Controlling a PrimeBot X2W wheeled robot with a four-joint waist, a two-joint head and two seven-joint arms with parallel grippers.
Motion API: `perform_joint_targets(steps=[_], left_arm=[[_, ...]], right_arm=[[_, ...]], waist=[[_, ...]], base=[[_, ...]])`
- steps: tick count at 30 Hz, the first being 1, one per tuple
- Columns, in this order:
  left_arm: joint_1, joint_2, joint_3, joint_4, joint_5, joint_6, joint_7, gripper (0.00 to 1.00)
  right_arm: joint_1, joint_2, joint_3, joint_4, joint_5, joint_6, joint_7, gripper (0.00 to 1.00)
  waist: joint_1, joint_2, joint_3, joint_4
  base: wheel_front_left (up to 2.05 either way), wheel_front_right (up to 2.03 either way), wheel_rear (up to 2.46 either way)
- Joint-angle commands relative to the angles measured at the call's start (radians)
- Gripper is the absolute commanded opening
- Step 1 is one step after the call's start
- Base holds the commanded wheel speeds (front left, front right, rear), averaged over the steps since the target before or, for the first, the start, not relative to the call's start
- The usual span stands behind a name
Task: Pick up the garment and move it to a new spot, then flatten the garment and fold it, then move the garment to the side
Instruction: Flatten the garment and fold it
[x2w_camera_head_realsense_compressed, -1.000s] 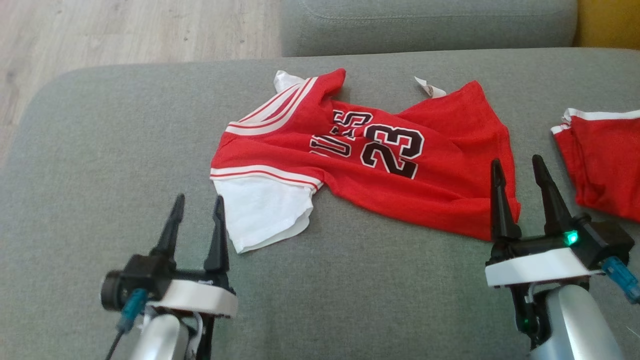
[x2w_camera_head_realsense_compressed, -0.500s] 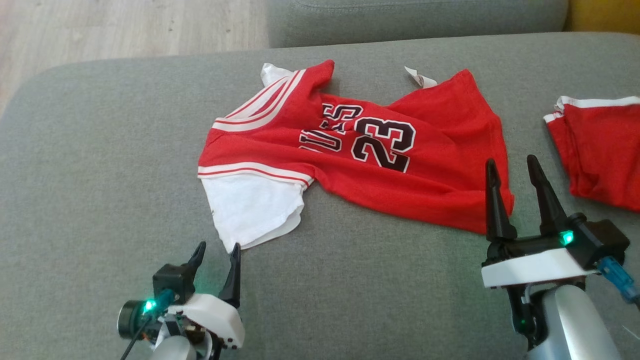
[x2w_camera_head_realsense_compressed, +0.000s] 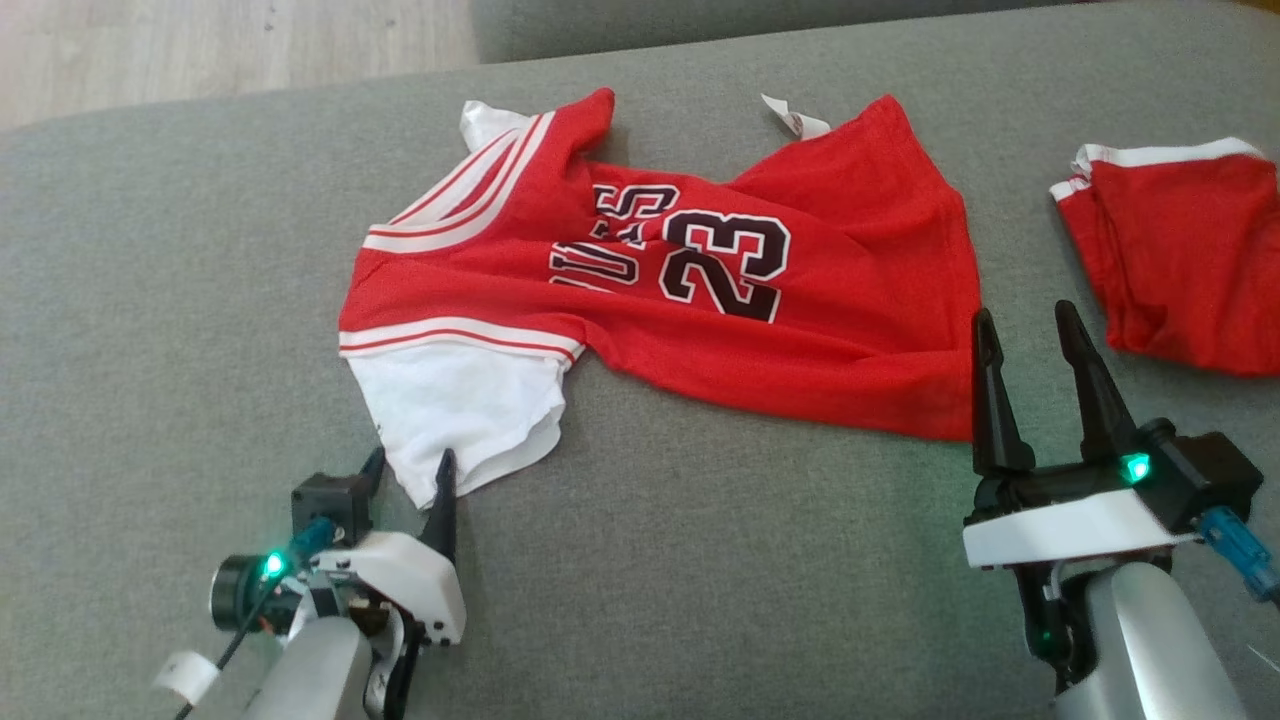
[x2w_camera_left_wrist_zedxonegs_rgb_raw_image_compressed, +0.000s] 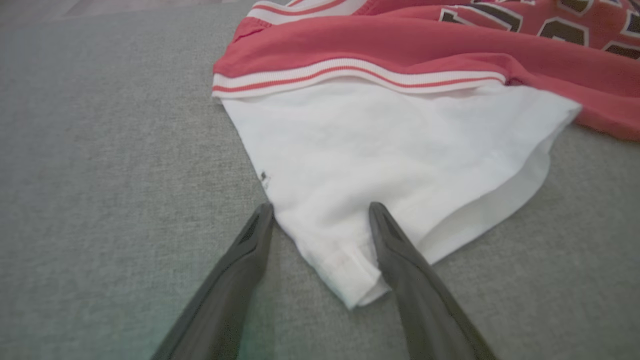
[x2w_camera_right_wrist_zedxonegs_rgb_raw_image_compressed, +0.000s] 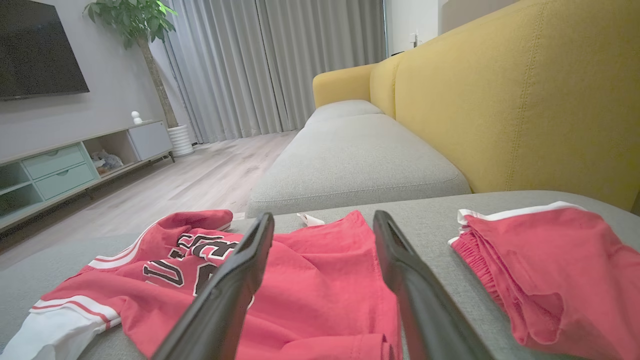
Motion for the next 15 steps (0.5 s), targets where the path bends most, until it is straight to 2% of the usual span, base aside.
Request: perform_joint_targets(steps=[1,5,6,7,8,12,15], left_arm=[[-0.021,0.024,0.030,0.008,-0.006,0.007,0.017,1.00],[-0.034,0.027,0.022,0.035,-0.013,-0.005,0.039,1.00],[-0.037,0.028,0.019,0.040,-0.015,-0.010,0.044,0.88],[-0.040,0.027,0.018,0.043,-0.020,-0.019,0.044,0.35],[-0.042,0.027,0.015,0.043,-0.024,-0.029,0.042,0.00],[-0.053,0.028,0.017,0.034,-0.032,-0.033,0.007,0.00],[-0.055,0.028,0.023,0.013,-0.035,-0.028,-0.033,0.00]], right_arm=[[-0.042,-0.003,0.021,-0.036,0.006,0.002,-0.011,1.00],[-0.046,-0.003,0.019,-0.039,0.010,0.002,-0.011,1.00],[-0.046,-0.003,0.018,-0.039,0.010,0.002,-0.011,1.00],[-0.047,-0.003,0.017,-0.039,0.011,0.002,-0.011,1.00],[-0.047,-0.003,0.015,-0.039,0.012,0.002,-0.011,1.00],[-0.044,-0.003,0.007,-0.029,0.011,0.002,-0.011,1.00],[-0.028,-0.003,0.006,0.027,0.005,0.002,-0.011,1.00]], waist=[[-0.0001,-0.0001,0.007,-0.007],[-0.0001,-0.0001,0.016,-0.013],[-0.0001,-0.0001,0.017,-0.013],[-0.0001,-0.0001,0.018,-0.013],[-0.0001,-0.0001,0.018,-0.012],[-0.0001,-0.0001,0.006,-0.003],[-0.0001,-0.0001,-0.010,0.002]], base=[[0.00,0.00,0.00],[0.00,0.00,0.00],[0.00,0.00,0.00],[0.00,0.00,0.00],[0.00,0.00,0.00],[0.00,0.00,0.00],[0.00,0.00,0.00]])
